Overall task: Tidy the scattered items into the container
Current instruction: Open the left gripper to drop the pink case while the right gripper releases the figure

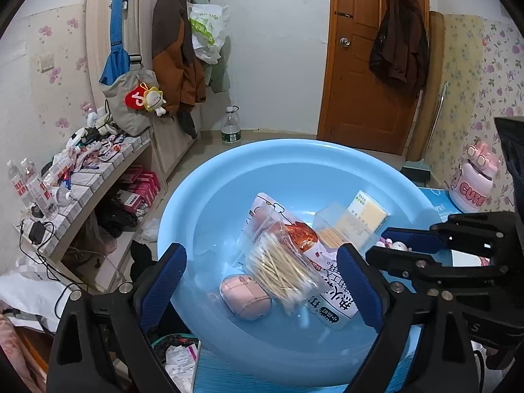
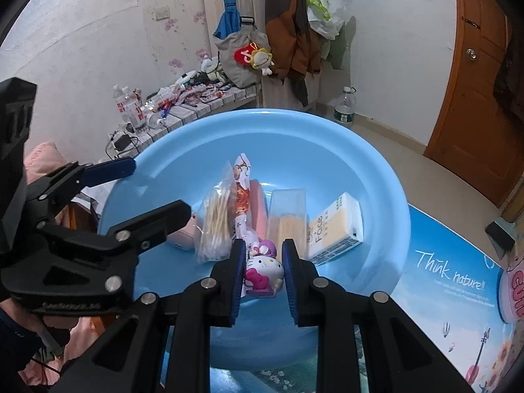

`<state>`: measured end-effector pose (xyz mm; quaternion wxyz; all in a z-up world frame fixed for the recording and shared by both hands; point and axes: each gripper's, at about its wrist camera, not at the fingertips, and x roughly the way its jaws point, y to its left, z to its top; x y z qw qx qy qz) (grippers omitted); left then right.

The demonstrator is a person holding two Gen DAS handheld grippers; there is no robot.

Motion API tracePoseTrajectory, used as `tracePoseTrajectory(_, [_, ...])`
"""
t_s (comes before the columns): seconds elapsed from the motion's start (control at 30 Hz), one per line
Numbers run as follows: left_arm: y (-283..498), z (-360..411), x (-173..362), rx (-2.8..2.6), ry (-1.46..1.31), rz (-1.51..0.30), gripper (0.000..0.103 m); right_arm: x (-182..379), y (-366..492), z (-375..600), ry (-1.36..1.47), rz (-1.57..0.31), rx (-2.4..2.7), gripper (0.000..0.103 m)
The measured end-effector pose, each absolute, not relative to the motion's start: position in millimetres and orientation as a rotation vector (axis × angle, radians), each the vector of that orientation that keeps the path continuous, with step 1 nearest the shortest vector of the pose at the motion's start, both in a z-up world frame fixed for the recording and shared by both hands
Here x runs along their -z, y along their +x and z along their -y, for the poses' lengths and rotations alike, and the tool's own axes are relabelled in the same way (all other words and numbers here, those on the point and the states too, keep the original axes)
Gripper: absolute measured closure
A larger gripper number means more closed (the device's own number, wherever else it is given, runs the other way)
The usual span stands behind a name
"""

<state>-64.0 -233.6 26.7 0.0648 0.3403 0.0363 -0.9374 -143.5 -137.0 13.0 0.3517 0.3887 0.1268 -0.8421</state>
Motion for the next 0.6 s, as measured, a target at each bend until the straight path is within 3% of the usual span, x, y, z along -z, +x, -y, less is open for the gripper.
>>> tracePoseTrajectory(0.37, [-62.0, 233.0, -28.6, 2.837, 1.033, -0.121, 0.008, -8.9, -150.4, 146.9, 1.023, -0.399, 2.169, 0.079])
tracePoseTrajectory(0.6, [-58.6, 232.3, -30.3, 2.831, 1.038, -0.12, 0.006, -11.6, -150.4, 134.1, 1.027, -0.314, 2.171, 0.072])
